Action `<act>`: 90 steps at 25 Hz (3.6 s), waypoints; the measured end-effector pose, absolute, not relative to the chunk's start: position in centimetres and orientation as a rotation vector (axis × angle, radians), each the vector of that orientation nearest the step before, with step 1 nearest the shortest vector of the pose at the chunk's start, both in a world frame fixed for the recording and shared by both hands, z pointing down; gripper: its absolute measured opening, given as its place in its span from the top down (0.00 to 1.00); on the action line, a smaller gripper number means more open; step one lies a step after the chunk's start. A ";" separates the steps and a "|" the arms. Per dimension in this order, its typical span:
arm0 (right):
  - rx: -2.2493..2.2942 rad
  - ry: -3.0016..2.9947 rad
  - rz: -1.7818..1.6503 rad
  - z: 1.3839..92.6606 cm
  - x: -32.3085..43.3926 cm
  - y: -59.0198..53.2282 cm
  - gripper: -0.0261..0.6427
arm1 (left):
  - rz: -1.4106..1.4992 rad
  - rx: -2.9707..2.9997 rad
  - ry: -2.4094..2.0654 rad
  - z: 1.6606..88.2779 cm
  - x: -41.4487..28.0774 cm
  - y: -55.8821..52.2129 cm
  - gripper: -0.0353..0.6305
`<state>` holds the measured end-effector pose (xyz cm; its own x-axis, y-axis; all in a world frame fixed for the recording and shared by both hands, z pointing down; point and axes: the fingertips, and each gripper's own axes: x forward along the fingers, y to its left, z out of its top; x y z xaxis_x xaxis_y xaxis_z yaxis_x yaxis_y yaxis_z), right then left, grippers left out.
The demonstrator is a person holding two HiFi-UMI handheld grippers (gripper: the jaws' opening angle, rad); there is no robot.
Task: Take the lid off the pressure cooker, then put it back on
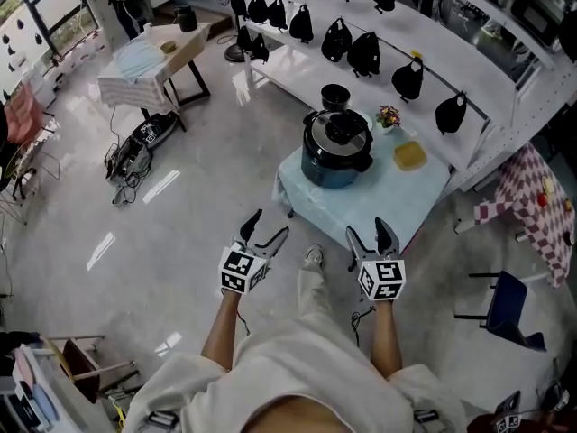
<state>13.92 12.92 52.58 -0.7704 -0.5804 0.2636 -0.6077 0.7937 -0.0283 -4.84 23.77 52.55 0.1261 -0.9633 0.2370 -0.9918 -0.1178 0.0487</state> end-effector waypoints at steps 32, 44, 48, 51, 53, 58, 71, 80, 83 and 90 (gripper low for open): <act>0.956 -2.773 0.227 50.1 1.6 -22.1 0.50 | 0.251 2.375 -1.817 48.5 -15.3 -18.9 0.48; 1.345 -2.543 0.219 50.5 -1.8 -24.4 0.50 | 0.303 2.749 -1.315 48.7 -16.7 -27.6 0.48; 1.361 -2.468 0.227 51.3 -4.1 -23.0 0.50 | 0.324 2.779 -1.194 49.6 -17.7 -27.5 0.48; 1.342 -2.423 0.226 52.0 -5.3 -22.1 0.50 | 0.326 2.796 -1.128 50.1 -18.2 -27.3 0.48; 1.303 -2.399 0.222 52.6 -6.1 -21.6 0.50 | 0.322 2.796 -1.100 50.5 -18.6 -27.3 0.48; 1.060 -2.343 0.193 55.2 -8.0 -20.3 0.50 | 0.306 2.807 -1.066 50.6 -18.7 -27.1 0.48; 0.410 -2.040 0.056 60.0 -9.8 -18.8 0.50 | 0.289 2.782 -1.078 51.1 -19.1 -25.7 0.48; 0.145 -1.856 0.000 61.7 -9.5 -18.8 0.52 | 0.260 2.773 -1.084 50.6 -19.4 -25.6 0.48; 0.110 -1.846 0.054 62.0 -9.9 -18.9 0.53 | 0.267 2.773 -1.073 50.7 -19.0 -25.3 0.48; 0.095 -1.830 0.136 62.4 -10.2 -19.4 0.53 | 0.233 2.763 -1.071 50.6 -18.8 -25.2 0.48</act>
<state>-10.19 -19.39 62.42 -0.2597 0.0063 0.9657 -0.1361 0.9898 -0.0431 -18.80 -25.20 50.59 0.7298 -0.6521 0.2053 -0.6784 -0.7278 0.1003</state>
